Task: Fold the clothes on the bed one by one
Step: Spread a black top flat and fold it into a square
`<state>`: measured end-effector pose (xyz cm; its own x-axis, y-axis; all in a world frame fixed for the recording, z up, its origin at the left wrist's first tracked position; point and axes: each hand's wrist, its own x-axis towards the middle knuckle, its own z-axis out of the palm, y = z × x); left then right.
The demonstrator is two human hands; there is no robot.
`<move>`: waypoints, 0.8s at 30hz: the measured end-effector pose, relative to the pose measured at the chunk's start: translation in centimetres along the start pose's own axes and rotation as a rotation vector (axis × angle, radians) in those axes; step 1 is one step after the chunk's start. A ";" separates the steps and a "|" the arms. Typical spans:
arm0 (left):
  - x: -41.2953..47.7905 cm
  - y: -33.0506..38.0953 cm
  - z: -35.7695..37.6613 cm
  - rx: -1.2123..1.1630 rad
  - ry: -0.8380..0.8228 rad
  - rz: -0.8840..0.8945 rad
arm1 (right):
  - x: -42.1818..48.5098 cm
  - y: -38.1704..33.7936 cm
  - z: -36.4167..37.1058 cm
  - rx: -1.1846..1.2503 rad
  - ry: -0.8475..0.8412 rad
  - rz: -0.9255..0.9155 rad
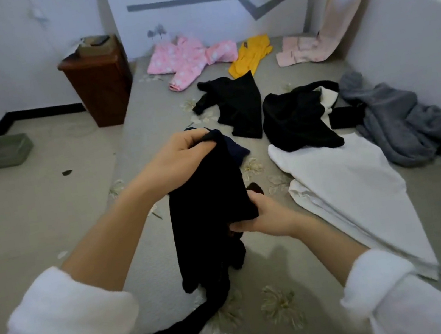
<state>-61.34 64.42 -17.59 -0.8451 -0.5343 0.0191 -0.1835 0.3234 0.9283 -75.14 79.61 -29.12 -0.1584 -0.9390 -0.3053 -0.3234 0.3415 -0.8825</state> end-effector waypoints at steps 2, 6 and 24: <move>0.2 0.7 -0.6 0.007 0.002 -0.006 | 1.3 0.2 0.9 -0.204 0.158 -0.053; 1.2 0.5 -2.9 -0.031 0.349 -0.112 | 1.8 -1.8 -1.4 -0.368 0.193 0.040; -10.8 -14.9 8.5 -0.084 -0.192 -0.479 | -0.9 -9.0 -4.1 0.687 0.336 0.023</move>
<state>-53.78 72.04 -34.81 -0.7545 -0.4515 -0.4764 -0.5380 0.0097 0.8429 -75.87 77.61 -19.47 -0.4691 -0.8313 -0.2982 0.3191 0.1552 -0.9349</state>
